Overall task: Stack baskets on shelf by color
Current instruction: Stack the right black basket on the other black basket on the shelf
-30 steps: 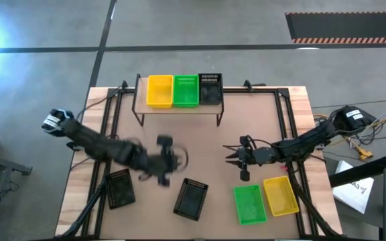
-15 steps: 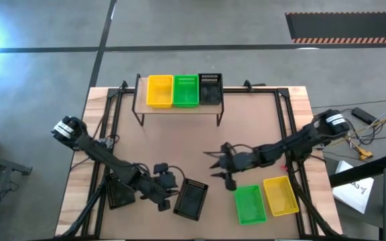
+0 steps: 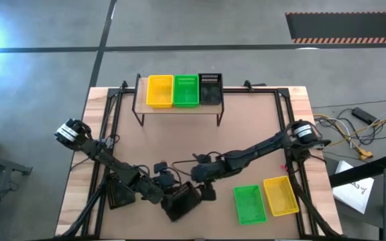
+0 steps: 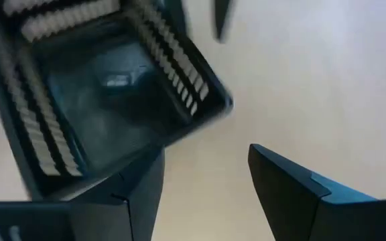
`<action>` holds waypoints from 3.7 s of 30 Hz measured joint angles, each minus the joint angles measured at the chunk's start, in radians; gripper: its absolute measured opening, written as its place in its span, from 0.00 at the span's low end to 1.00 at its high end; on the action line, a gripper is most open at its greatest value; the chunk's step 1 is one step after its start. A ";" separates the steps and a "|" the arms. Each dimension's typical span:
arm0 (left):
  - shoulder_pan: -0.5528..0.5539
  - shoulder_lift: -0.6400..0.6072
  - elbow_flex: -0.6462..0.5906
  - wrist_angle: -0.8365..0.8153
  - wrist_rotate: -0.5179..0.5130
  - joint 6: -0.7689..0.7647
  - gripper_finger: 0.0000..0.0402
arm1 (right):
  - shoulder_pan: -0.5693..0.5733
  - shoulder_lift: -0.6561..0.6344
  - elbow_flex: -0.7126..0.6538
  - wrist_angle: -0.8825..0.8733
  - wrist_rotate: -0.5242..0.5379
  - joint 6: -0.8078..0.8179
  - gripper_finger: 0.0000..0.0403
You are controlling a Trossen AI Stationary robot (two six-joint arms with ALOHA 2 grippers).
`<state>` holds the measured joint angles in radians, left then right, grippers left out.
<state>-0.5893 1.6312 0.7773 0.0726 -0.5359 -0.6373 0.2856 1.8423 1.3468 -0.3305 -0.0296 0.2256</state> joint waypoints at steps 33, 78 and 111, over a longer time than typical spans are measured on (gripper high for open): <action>-0.158 -0.213 0.001 -0.071 -0.344 0.174 0.17 | 0.079 0.106 0.106 -0.001 -0.182 -1.224 0.29; -0.156 -0.198 -0.070 -0.106 -0.561 0.041 0.17 | 0.046 -0.366 -0.209 -0.189 0.104 -0.665 0.02; -0.047 -0.078 -0.070 0.058 -0.602 0.042 0.17 | -0.755 -0.203 0.399 -0.678 -0.076 -0.664 0.02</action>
<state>-0.6361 1.5536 0.7071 0.1307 -1.1381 -0.5957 -0.4697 1.6392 1.7459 -1.0089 -0.1055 -0.4388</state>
